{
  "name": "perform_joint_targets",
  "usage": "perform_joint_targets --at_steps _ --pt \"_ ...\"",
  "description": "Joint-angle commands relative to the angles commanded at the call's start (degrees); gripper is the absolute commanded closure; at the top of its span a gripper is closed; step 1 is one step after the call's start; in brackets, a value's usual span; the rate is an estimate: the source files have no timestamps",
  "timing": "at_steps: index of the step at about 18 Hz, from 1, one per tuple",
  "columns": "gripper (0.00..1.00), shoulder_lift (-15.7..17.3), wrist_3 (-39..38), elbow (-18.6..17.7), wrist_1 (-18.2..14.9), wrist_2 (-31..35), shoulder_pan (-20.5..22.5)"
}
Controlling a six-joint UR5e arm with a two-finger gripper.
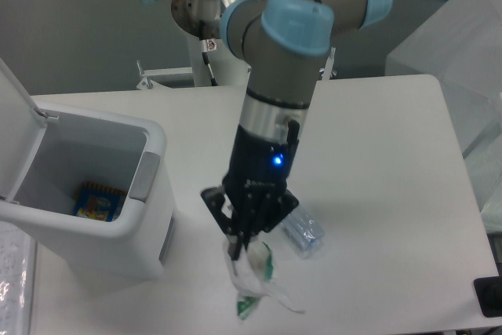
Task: Place the trash in the trash can
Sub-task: 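Carry the held bag over the white trash bin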
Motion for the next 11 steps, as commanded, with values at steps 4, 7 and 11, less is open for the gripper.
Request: perform_joint_targets --at_steps 4,7,11 --pt "0.85 2.11 0.61 -1.58 0.00 -5.71 -0.70" --pt "0.85 3.43 1.05 -2.28 -0.09 -9.85 -0.79" --pt "0.85 7.73 2.45 -7.55 0.09 -11.09 -2.63"
